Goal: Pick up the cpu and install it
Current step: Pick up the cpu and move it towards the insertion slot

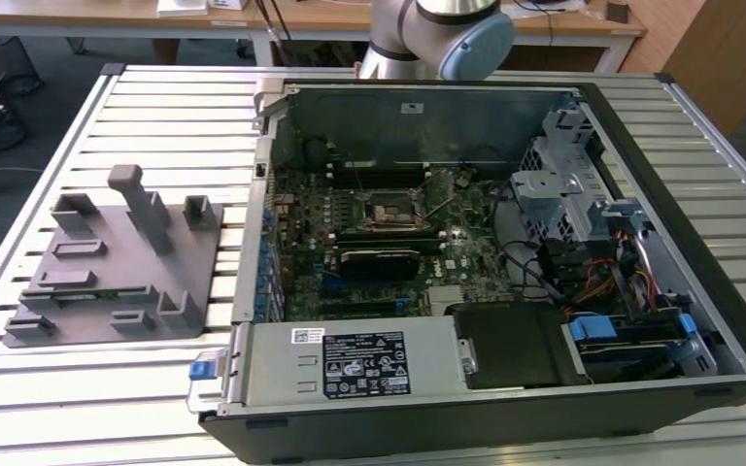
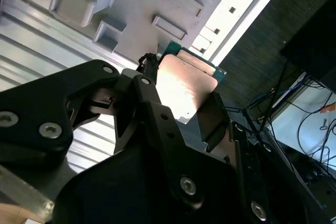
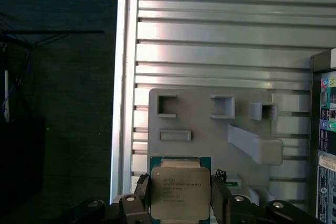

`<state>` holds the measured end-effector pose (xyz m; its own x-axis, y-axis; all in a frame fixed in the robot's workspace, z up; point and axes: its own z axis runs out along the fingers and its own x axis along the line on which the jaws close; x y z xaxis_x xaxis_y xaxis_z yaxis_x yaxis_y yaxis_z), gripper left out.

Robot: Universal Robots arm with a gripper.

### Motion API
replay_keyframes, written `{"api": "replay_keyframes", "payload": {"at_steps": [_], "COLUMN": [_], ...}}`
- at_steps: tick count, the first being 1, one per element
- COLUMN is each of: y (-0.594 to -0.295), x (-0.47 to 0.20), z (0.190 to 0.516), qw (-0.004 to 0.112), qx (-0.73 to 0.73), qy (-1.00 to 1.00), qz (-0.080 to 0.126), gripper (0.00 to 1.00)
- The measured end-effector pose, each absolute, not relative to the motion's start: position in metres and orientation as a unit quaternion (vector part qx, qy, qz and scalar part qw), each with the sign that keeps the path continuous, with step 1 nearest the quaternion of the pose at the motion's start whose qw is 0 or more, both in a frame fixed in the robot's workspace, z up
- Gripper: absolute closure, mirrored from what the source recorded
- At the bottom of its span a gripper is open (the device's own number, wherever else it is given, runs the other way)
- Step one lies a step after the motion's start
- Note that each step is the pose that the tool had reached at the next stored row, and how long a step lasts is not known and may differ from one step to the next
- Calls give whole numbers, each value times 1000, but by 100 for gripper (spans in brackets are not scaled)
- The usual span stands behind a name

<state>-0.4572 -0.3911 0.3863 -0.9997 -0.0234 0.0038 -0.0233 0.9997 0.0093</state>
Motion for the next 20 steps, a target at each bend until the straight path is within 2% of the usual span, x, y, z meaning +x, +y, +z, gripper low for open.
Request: {"api": "replay_keyframes", "payload": {"at_steps": [20], "y": [-391], "x": [-421], "z": [386], "qw": [2], "qx": [12], "qy": [-1000], "qz": [-6], "gripper": [46]}}
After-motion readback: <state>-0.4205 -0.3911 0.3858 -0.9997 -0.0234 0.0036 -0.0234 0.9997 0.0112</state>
